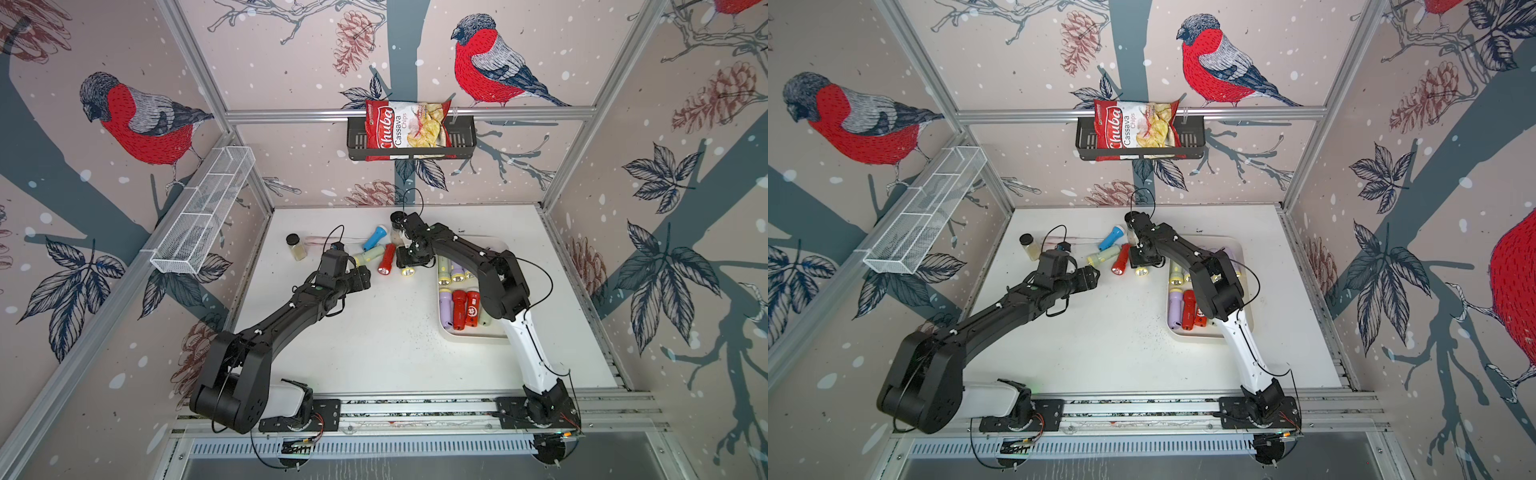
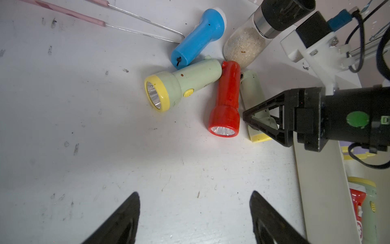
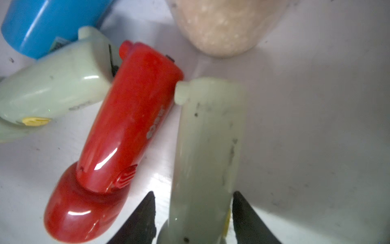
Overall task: Put the flashlights into the storage boxes
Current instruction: Move the flashlight at the center of the board.
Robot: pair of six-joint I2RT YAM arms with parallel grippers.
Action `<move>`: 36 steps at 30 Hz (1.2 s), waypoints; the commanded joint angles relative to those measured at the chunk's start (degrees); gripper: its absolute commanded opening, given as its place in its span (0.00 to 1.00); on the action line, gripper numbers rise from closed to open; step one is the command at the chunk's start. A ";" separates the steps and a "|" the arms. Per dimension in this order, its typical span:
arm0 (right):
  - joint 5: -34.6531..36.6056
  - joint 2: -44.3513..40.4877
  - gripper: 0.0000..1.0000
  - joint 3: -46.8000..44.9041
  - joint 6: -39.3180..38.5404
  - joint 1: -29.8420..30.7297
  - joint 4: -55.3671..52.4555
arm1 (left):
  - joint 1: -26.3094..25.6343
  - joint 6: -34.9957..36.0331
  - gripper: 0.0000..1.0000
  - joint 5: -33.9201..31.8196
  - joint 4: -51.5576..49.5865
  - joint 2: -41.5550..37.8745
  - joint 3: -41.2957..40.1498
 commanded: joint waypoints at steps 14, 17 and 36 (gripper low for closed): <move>0.73 -9.71 0.50 -12.00 -20.25 5.98 -4.89 | 0.22 2.22 0.80 -0.76 -1.19 -3.79 -1.02; -0.57 -11.96 0.50 -15.31 -27.21 8.87 -5.41 | 0.22 3.36 0.80 -1.06 -1.58 -4.27 -1.04; -4.11 -30.43 0.69 -27.41 -22.44 8.80 6.64 | 0.26 38.18 0.84 14.10 -1.15 -9.21 -0.13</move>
